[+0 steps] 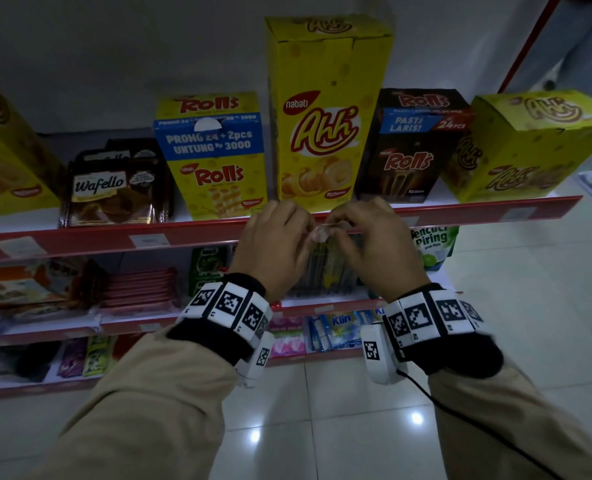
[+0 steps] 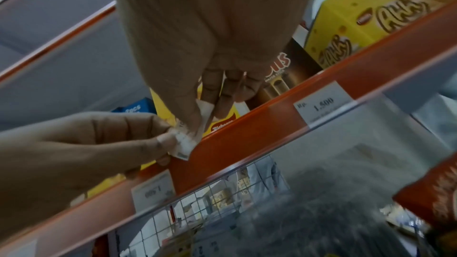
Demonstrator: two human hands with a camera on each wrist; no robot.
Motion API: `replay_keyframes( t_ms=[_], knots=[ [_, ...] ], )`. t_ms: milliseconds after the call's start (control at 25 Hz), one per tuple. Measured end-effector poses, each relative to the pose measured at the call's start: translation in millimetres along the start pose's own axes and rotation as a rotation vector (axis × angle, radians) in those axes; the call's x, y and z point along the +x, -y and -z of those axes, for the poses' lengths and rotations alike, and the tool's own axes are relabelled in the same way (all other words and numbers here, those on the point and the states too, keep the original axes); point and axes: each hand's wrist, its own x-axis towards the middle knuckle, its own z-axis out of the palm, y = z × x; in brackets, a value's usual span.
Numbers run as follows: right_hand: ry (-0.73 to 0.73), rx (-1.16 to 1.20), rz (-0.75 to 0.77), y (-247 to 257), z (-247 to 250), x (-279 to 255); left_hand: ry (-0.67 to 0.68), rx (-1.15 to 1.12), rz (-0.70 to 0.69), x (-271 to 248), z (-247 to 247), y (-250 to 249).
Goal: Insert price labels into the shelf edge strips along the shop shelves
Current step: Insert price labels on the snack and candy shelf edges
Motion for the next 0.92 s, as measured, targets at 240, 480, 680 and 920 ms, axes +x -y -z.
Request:
replay_keyframes(
  t_ms=[240,480,680,920],
  knots=[
    [0.075,-0.003,-0.095,-3.5,5.2,-1.7,0.035,0.084,-0.067,2.1,4.1,3.8],
    [0.067,-0.015,-0.010,-3.7,7.1,2.4,-0.018,0.044,-0.112,2.1,3.0,7.5],
    [0.006,-0.054,0.018,-7.7,7.3,4.5,-0.028,0.008,-0.054,2.5,4.9,11.7],
    [-0.050,-0.035,-0.017,-9.0,1.6,12.6,-0.068,-0.041,-0.009,-2.7,5.8,15.3]
  ],
)
